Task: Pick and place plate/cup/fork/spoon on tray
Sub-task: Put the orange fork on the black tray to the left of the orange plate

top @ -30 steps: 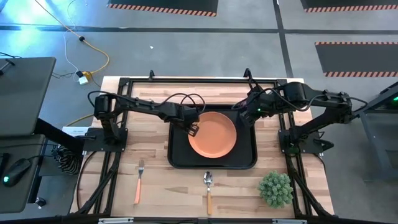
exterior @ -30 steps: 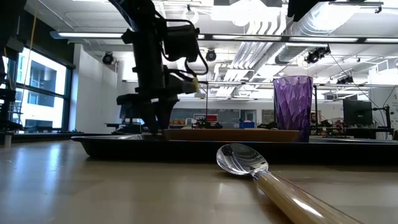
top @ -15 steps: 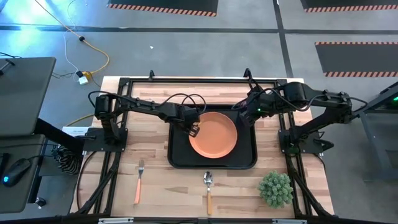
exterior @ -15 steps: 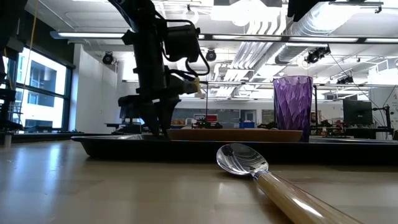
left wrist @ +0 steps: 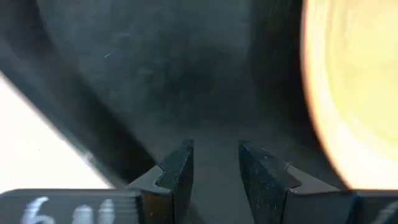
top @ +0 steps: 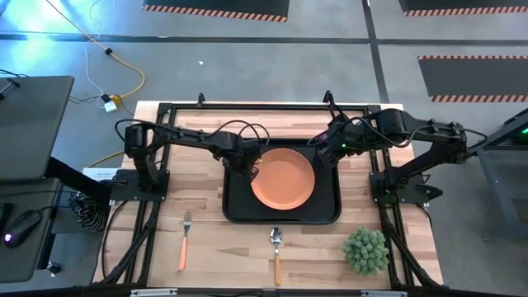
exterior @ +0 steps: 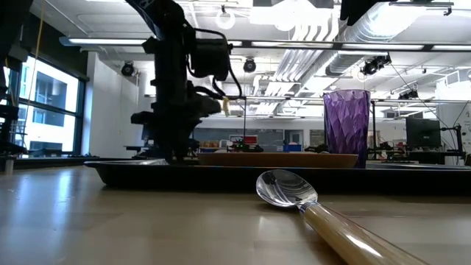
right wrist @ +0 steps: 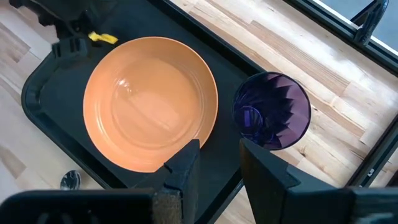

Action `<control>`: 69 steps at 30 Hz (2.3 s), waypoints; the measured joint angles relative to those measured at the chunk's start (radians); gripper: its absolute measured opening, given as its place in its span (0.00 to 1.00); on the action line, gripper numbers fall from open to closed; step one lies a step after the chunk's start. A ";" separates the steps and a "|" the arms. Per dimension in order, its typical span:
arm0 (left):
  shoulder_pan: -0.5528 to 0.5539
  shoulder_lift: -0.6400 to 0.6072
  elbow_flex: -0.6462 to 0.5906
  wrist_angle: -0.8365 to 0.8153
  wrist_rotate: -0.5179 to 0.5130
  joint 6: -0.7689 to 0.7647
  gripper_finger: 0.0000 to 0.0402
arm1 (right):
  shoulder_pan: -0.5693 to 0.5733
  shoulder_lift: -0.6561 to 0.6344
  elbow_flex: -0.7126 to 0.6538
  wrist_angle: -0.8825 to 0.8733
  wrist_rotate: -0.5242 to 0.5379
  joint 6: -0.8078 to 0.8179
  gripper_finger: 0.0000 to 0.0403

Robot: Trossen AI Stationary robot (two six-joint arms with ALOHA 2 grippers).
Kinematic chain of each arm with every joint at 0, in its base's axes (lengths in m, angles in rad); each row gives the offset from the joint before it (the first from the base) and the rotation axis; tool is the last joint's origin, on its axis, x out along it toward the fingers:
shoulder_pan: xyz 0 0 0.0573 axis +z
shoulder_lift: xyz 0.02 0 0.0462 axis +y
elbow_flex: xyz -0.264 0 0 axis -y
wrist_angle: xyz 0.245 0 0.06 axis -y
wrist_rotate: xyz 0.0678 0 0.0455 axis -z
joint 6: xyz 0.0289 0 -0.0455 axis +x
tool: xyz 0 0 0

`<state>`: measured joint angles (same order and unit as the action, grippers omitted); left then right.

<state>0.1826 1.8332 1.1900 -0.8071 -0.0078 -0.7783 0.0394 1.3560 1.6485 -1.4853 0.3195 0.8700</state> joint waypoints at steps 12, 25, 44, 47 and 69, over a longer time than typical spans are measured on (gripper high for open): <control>0.000 -0.220 0.001 -0.047 -0.047 0.003 0.29 | 0.000 0.000 0.000 0.000 0.012 0.000 0.26; -0.002 -0.485 0.001 -0.187 -0.046 -0.085 0.29 | 0.000 0.000 0.000 0.000 0.010 0.000 0.26; -0.130 -0.544 0.000 -0.515 -0.025 -0.271 0.48 | 0.000 0.000 0.000 0.000 0.005 -0.041 0.26; -0.200 -0.544 0.000 -0.516 -0.031 -0.345 0.47 | 0.000 0.000 0.000 0.000 0.005 -0.045 0.26; -0.802 -0.524 0.000 -0.538 -0.188 -1.170 0.40 | 0.000 0.000 0.000 0.000 -0.002 -0.123 0.26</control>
<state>-0.6192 1.3096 1.1904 -1.3450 -0.1957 -1.9484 0.0395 1.3563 1.6485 -1.4853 0.3180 0.7467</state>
